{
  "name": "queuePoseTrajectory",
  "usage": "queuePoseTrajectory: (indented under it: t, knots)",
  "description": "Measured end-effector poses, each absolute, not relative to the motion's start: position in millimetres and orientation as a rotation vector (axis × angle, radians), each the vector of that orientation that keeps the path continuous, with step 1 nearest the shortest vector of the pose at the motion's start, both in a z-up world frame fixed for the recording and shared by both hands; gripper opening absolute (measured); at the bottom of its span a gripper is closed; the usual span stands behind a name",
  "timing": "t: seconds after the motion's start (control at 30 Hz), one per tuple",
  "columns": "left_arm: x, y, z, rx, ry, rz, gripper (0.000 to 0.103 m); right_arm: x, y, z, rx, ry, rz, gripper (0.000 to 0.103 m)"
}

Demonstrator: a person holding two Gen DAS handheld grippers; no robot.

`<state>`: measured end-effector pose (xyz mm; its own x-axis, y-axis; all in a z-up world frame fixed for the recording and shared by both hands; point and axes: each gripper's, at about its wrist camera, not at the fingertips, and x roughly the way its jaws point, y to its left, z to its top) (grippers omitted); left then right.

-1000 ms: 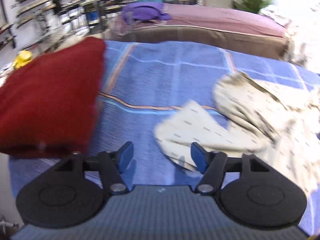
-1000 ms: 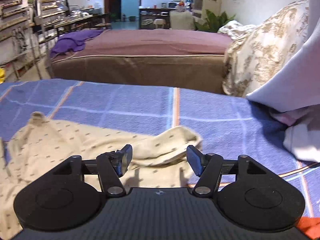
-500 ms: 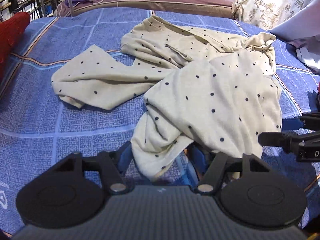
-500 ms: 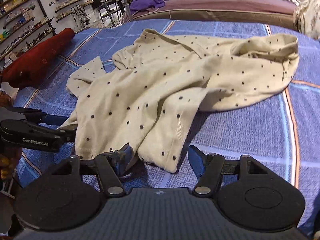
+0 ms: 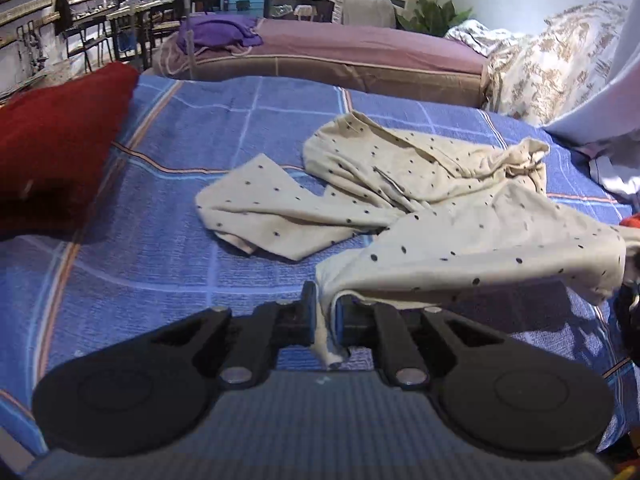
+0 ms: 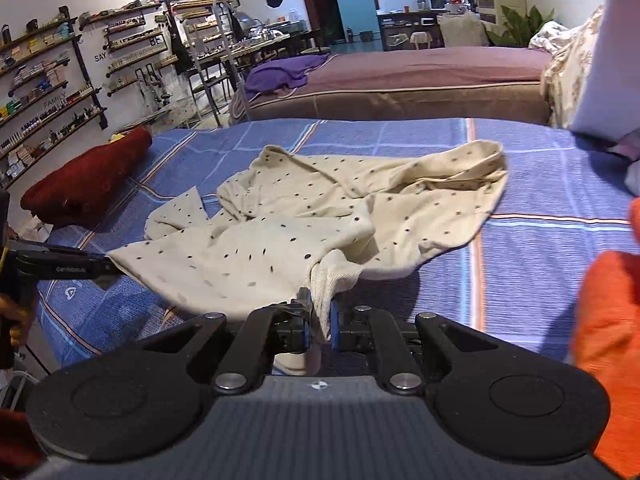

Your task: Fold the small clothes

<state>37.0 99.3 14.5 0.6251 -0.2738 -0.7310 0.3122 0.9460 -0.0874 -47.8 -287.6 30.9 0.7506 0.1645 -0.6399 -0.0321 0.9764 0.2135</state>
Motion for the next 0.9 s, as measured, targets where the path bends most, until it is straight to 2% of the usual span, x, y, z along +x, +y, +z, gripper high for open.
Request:
queuePoseTrajectory:
  t: [0.13,0.4,0.57,0.9]
  knots:
    - [21,118,36,0.022,0.822,-0.334,0.009,-88,-311,48,0.233,0.745,0.06,0.016]
    - [-20,117,36,0.038,0.881,-0.375,0.009,-117,-306,30,0.249,0.813,0.019,0.015]
    - [-40,124,23,0.046,0.954,-0.372,0.009,-135,-303,26,0.203,0.892,0.069,0.015]
    - [-68,147,-17,0.096,1.122,-0.282,0.009,-151,-290,-31,0.125,1.084,0.08,0.009]
